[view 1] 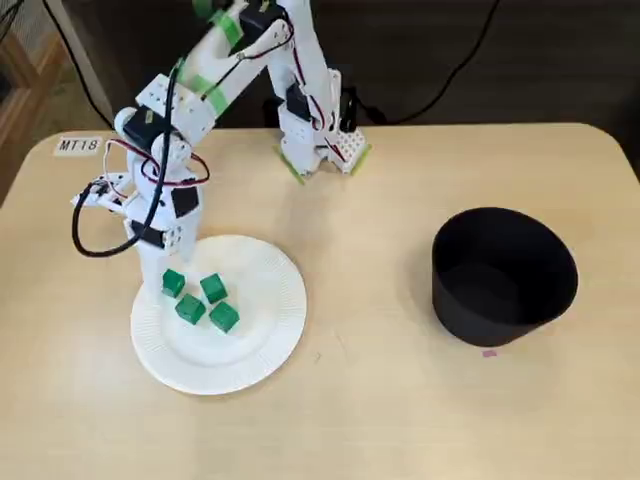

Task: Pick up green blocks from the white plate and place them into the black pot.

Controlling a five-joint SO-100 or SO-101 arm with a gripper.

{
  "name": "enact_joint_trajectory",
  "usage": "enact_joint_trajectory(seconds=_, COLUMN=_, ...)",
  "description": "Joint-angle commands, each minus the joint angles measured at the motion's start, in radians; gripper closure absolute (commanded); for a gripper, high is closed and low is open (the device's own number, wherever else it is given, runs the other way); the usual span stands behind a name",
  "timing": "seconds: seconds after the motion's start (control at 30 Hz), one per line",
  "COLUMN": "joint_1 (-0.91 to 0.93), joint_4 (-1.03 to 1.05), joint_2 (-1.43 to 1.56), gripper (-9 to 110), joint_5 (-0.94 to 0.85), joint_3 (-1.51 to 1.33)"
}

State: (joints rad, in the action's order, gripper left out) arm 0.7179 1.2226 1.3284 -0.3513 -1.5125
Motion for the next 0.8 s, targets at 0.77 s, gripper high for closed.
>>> enact_joint_trajectory(seconds=0.77, joint_1=-0.115, joint_4=-0.114, joint_2=0.126, gripper=104, joint_5=0.100, joint_3=0.104)
